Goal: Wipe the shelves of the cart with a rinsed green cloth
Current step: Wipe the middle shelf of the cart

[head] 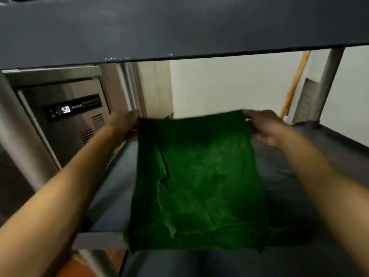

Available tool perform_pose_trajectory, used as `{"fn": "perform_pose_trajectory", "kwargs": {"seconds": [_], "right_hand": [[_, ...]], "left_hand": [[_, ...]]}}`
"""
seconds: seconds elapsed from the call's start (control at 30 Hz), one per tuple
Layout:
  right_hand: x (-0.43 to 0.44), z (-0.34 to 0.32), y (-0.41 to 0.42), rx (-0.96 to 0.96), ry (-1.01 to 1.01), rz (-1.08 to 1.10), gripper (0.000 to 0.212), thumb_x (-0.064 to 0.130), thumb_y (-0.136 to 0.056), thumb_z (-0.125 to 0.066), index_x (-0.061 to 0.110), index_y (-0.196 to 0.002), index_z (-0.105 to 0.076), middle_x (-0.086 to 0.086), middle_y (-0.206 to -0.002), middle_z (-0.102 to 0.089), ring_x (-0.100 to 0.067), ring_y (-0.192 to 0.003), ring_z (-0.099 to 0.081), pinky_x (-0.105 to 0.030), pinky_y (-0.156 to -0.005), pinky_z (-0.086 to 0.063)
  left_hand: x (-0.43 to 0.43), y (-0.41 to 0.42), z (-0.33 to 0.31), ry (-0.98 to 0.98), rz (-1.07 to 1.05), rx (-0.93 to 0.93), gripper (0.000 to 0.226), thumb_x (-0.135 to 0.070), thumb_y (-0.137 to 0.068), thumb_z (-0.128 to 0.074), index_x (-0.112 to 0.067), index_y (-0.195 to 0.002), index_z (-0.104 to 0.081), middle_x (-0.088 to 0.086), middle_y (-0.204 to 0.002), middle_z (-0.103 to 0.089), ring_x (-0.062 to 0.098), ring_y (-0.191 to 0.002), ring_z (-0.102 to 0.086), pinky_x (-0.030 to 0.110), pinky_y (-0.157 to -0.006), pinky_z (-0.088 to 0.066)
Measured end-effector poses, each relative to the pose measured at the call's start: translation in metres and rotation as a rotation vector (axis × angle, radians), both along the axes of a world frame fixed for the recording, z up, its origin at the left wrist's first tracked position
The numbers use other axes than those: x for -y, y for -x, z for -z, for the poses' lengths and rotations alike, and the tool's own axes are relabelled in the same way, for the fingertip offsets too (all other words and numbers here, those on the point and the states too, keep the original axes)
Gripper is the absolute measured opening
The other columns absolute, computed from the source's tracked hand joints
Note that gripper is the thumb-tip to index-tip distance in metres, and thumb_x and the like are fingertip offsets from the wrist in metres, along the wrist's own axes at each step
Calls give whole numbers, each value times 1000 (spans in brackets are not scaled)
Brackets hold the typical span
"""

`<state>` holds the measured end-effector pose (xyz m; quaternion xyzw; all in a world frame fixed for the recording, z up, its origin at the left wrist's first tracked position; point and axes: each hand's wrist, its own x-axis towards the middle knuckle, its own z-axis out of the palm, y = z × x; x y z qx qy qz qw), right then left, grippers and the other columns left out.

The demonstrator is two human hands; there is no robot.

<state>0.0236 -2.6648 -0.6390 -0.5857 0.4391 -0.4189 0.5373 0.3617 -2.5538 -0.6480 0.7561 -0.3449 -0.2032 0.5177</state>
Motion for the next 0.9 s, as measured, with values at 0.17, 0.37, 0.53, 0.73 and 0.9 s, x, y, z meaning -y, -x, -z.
{"fn": "perform_pose_trajectory", "kwargs": {"seconds": [0.17, 0.37, 0.53, 0.73, 0.9], "right_hand": [[2, 88, -7, -819, 322, -34, 24, 23, -96, -61, 6, -113, -64, -23, -127, -63, -34, -115, -60, -34, -91, -45], [-52, 125, -29, -1207, 824, -353, 79, 75, -88, -30, 33, -155, -26, -14, -166, 12, -35, -152, 17, -56, -122, 6], [-85, 118, -51, -1222, 598, -688, 92, 88, -82, -21, 42, -158, 3, -1, -161, 32, -25, -148, 31, -58, -119, 14], [-95, 129, -66, -1321, 576, -708, 99, 93, -77, -13, 40, -153, 22, 1, -159, 35, -23, -148, 31, -61, -117, 16], [-94, 130, -74, -1356, 557, -704, 100, 94, -74, -10, 41, -152, 25, 3, -158, 37, -22, -147, 31, -62, -118, 15]], "left_hand": [[-11, 42, 68, -270, 30, 424, 26, -28, -102, -55, -5, -94, -66, 11, -84, -63, 21, -72, -60, 28, -62, -48], [-27, 42, 123, -348, 270, 714, 28, -33, -101, -56, -14, -119, -65, 13, -121, -67, 33, -110, -63, 41, -95, -51], [-52, 17, 114, -539, 163, 916, 47, -43, -106, -39, -27, -151, -39, 11, -161, -30, 33, -149, -26, 60, -120, -20], [-80, 6, 114, -915, -142, 710, 82, -68, -98, -33, -18, -160, -15, 34, -163, -5, 52, -151, -7, 74, -114, -12], [-83, 4, 120, -795, -231, 617, 88, -71, -97, -33, -12, -160, -15, 29, -152, -33, 45, -136, -39, 52, -110, -35]]}}
